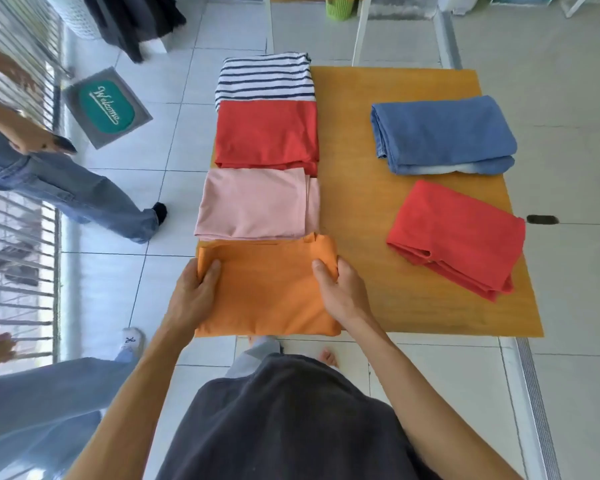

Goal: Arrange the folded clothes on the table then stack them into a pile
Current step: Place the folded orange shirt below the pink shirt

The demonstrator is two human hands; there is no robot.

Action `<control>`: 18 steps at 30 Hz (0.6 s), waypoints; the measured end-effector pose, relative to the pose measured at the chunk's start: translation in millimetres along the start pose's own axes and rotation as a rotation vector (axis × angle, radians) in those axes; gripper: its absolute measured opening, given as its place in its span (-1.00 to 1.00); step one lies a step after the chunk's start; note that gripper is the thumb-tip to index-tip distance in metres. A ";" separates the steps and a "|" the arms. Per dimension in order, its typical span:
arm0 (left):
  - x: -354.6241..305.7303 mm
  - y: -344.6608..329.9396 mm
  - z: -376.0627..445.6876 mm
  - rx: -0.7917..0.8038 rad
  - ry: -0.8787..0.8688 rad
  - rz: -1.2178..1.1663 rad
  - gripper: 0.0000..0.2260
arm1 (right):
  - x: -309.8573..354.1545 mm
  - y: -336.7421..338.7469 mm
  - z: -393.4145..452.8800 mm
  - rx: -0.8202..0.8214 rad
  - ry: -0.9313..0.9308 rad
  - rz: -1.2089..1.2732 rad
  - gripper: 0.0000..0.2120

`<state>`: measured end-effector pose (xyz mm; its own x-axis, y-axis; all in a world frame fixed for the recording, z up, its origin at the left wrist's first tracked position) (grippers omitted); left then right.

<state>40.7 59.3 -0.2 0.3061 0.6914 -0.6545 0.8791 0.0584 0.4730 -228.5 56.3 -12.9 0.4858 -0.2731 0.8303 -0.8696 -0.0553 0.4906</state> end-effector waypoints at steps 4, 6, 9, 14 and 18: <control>11.2 22.8 15.2 -0.046 0.043 -0.038 -0.68 | 10.6 -28.1 9.3 0.024 0.049 0.017 -0.73; 16.4 26.1 24.7 -0.065 0.054 -0.024 -0.69 | 7.6 -40.8 12.4 0.048 0.030 -0.001 -0.72; 22.4 24.7 39.8 -0.075 0.086 0.028 -0.68 | -0.5 -51.9 17.3 0.083 -0.016 -0.077 -0.74; 22.6 28.9 58.4 -0.078 0.107 0.057 -0.62 | -7.5 -52.3 25.9 0.064 -0.054 -0.170 -0.75; 22.4 28.7 66.1 -0.106 0.094 0.084 -0.70 | -8.6 -54.0 27.3 0.051 -0.064 -0.204 -0.72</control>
<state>96.9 28.9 -40.3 0.3365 0.7612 -0.5543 0.8070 0.0701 0.5863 -188.1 35.4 -53.8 0.6471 -0.3115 0.6959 -0.7579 -0.1639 0.6315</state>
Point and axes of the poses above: each hand's wrist, its own z-axis towards the middle knuckle, its own y-axis out of the back of the hand, x = y × z, the point moved 2 cm from there along z, towards the middle knuckle, and after that the axes turned 11 degrees about y, right-handed, at the moved point
